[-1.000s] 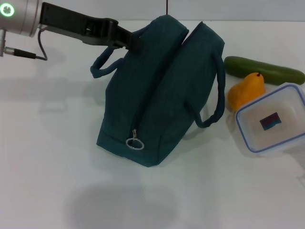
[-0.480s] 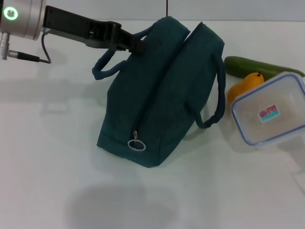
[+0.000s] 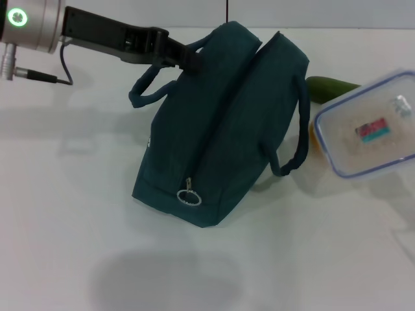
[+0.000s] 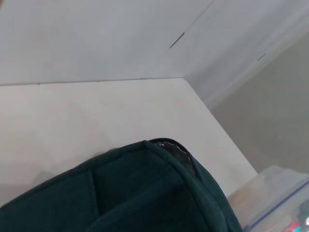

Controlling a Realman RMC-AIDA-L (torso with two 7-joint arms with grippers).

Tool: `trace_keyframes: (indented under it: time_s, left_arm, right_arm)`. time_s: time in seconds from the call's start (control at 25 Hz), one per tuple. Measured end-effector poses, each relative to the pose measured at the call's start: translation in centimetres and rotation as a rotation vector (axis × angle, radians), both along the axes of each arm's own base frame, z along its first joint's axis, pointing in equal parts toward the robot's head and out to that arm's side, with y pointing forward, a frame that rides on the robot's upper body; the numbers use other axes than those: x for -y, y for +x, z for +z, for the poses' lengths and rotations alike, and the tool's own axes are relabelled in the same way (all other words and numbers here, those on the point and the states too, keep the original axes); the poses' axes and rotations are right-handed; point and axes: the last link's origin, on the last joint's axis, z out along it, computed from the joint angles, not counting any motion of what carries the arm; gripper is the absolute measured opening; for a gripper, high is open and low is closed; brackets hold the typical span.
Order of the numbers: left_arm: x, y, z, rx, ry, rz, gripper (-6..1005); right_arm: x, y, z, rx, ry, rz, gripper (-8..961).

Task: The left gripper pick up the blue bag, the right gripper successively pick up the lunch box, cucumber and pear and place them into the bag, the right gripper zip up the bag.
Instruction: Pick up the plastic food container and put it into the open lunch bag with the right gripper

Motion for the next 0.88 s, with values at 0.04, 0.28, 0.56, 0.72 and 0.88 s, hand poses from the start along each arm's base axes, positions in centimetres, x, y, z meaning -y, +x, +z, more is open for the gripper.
trace_keyframes:
  time_s: [0.04,0.28,0.56,0.72,0.88]
  left_arm:
    - [0.0,0.0,0.1,-0.001,0.001,-0.001,67]
    - [-0.3,0.4,0.4,-0.006,0.007,-0.01,66]
    - [-0.4,0.8,0.3,-0.001,0.003,-0.007,67]
    - [-0.1,1.1,-0.4,0.025,-0.011,-0.007,67]
    - [0.2,1.4,-0.9,0.053,-0.023,-0.012,67]
  right_arm:
    - [0.0,-0.1,0.2,-0.005,0.008,0.009,95]
    - [0.1,-0.9,1.4,-0.055,0.051,0.074,95]
    - [-0.4,-1.9,2.4,-0.09,0.089,0.146,95]
    - [-1.0,-2.5,2.9,-0.104,0.098,0.178,95]
    - [-1.7,-3.2,3.0,-0.115,0.096,0.21,95]
